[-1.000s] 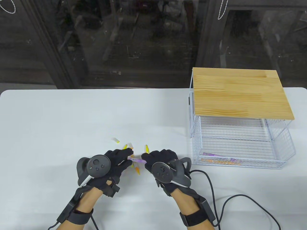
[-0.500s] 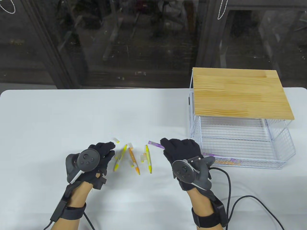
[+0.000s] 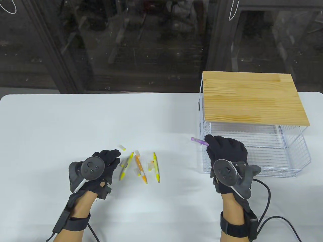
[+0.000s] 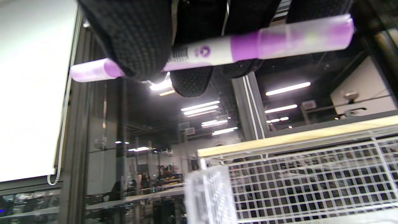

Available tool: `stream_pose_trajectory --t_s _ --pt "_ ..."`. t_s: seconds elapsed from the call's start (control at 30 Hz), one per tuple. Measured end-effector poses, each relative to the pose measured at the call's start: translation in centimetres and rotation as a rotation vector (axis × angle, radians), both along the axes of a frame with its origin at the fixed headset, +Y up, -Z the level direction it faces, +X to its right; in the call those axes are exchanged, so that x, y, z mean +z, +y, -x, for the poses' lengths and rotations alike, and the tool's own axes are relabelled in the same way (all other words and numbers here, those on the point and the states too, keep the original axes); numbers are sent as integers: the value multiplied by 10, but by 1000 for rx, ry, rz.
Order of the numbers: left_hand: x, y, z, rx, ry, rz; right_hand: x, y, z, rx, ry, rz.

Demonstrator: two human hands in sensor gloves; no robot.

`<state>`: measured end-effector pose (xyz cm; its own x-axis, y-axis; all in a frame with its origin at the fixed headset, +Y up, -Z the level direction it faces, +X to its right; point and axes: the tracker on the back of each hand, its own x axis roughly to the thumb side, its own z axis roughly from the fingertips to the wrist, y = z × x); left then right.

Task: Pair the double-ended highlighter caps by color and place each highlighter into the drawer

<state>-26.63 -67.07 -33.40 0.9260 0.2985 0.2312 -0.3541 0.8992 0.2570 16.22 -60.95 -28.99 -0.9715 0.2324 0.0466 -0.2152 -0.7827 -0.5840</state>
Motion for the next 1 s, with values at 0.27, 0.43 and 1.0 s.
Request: stream_pose_trajectory --t_s 0.27,0.43,1.0 --pt "0 0 0 3 -2 7 -8 -12 -32 -56 -105 71" --pt "0 0 0 3 -2 12 -13 -22 -49 -94 -150 113" --pt "0 0 1 2 -4 35 -35 -64 -75 -147 -199 445"
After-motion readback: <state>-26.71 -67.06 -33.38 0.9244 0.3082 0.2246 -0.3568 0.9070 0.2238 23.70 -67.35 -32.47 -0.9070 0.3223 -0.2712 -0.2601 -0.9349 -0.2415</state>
